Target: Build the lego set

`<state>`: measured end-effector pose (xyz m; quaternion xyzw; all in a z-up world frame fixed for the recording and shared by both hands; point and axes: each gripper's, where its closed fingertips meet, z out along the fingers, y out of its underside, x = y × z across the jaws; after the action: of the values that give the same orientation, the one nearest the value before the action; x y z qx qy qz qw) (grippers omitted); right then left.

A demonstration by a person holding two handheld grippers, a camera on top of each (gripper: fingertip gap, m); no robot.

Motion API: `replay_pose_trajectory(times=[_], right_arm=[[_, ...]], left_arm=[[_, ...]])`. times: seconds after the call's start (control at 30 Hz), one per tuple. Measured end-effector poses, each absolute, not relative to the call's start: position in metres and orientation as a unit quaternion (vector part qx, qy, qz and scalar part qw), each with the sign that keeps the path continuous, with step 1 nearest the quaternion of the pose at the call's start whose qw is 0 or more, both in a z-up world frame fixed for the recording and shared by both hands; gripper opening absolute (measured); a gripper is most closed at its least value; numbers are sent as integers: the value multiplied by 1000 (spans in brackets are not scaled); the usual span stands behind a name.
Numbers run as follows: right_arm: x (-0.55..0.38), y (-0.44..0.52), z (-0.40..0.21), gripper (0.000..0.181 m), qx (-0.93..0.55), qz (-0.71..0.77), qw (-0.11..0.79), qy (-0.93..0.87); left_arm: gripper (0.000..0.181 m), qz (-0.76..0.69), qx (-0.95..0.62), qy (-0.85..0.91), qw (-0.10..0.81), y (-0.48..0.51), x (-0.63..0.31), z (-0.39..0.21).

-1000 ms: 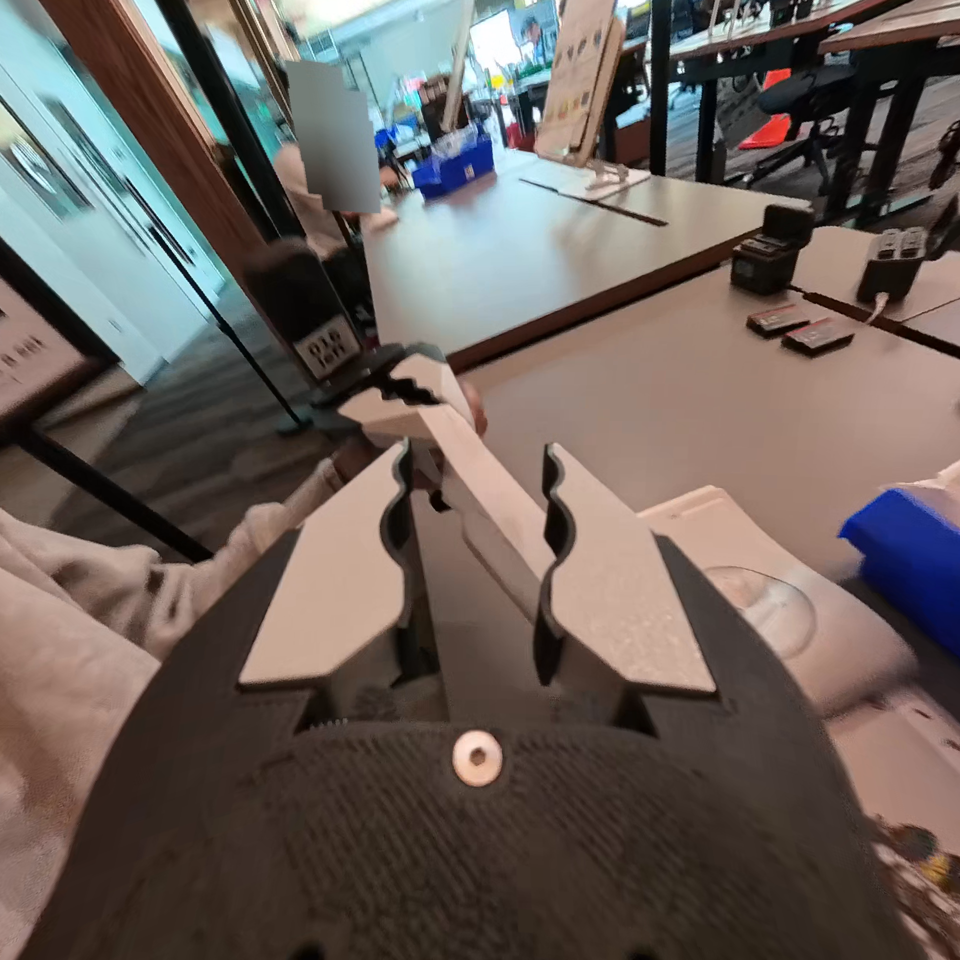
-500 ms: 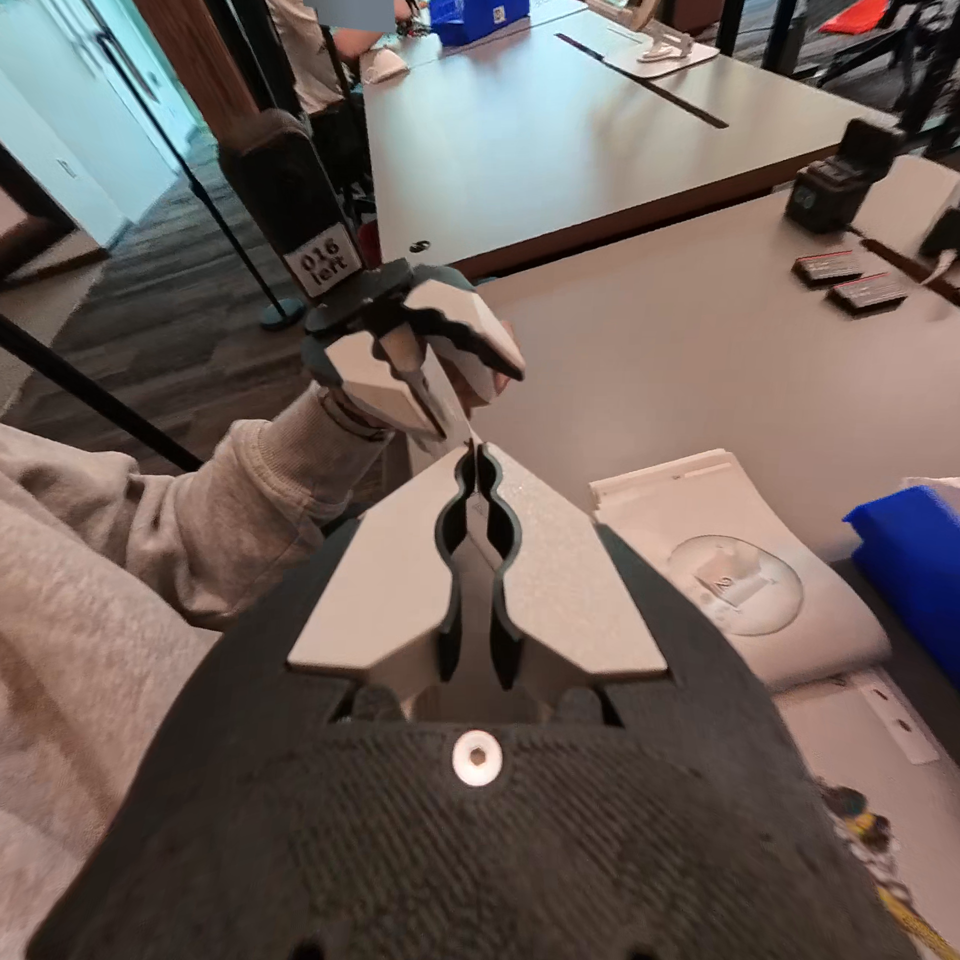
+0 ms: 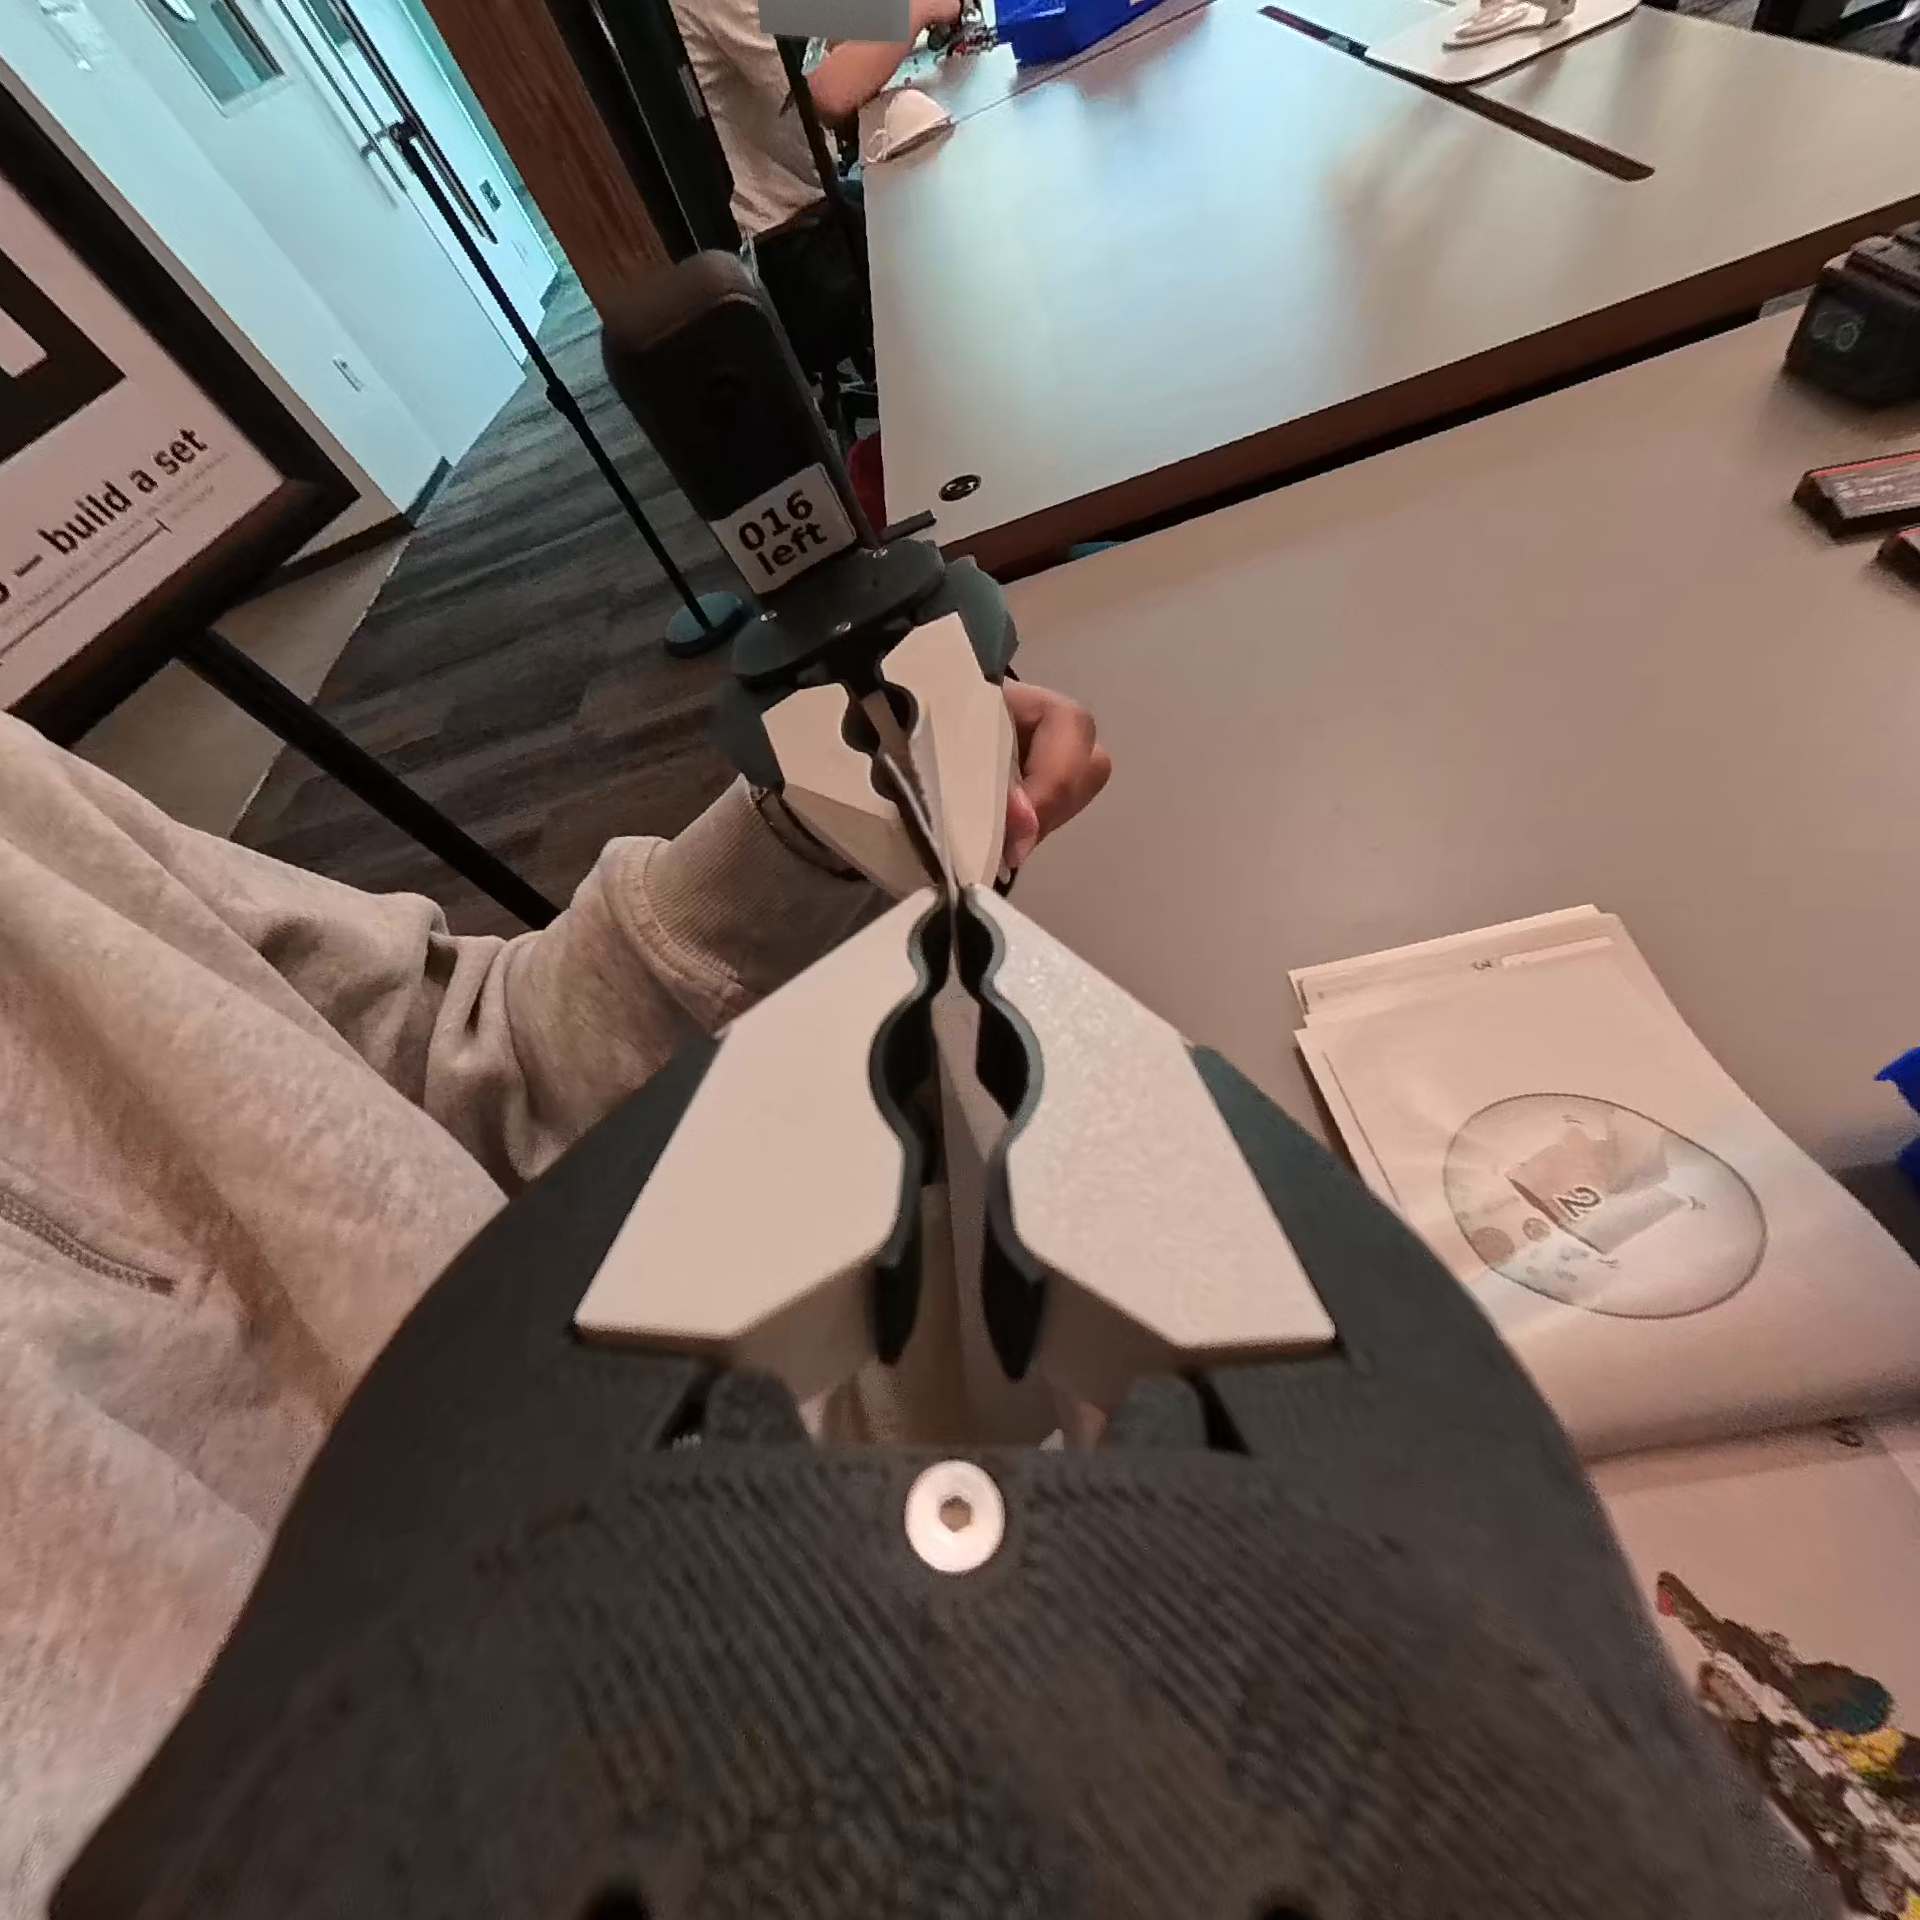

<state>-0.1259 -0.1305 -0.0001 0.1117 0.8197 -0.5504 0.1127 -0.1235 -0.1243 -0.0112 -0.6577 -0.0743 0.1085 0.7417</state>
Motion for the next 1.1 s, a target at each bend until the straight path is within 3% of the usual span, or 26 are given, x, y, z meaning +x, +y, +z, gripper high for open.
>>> replay_pose_trajectory(times=[0.2,0.47,0.97,1.1], right_arm=[[-132,-130,4,0,121,-570,103,806],[-147,-128,3,0,225,-615,213,725],[-157,-130,-2,0,310,-660,334,597],[-154,-131,-1,2,259,-658,246,663]], left_arm=[[0,108,-648,-82,750,-124,-126,-8],[0,132,-647,-99,745,-121,-137,-10],[0,123,-633,-109,756,-122,-144,-13],[0,100,-634,-105,759,-124,-141,-17]])
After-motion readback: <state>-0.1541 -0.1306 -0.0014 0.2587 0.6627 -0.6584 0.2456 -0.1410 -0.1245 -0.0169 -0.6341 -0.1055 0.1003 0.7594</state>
